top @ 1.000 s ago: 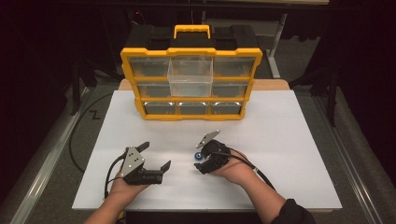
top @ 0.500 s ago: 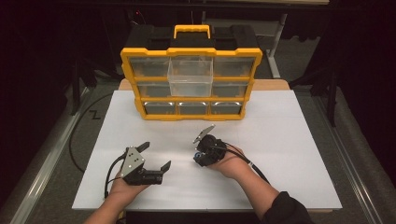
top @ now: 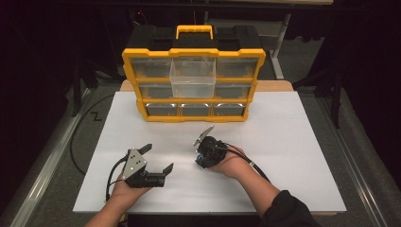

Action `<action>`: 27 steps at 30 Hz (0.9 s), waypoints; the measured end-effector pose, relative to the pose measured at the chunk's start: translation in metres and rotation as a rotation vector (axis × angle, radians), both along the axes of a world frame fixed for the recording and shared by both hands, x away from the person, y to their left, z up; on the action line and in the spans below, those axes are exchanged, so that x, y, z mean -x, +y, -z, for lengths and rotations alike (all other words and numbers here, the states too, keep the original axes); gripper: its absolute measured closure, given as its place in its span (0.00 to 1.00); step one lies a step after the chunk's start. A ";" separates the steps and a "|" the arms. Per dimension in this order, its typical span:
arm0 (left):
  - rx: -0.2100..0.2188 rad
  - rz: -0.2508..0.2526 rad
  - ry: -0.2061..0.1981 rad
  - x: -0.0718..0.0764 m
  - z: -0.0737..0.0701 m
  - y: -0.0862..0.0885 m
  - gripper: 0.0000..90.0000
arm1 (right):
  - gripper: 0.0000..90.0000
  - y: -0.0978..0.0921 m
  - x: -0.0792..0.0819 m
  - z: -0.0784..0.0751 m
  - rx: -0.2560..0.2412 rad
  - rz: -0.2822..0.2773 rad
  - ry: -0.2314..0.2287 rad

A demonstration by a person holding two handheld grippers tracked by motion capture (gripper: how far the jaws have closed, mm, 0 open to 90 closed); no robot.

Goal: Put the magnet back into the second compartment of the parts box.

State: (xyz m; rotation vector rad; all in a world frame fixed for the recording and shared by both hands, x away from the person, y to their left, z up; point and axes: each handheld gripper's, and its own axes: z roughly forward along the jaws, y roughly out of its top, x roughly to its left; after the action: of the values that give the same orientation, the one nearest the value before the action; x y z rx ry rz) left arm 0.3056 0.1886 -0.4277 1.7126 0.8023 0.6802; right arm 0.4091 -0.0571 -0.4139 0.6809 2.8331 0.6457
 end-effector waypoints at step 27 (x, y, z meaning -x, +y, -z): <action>-0.006 0.002 0.000 0.000 0.000 -0.001 0.02 | 0.72 -0.043 0.017 -0.022 0.030 0.034 -0.064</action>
State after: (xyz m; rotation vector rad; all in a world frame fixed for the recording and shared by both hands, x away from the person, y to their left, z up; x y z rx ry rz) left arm 0.3060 0.1879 -0.4278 1.7187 0.7991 0.6821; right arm 0.3920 -0.1000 -0.3917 0.6895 2.7602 0.6076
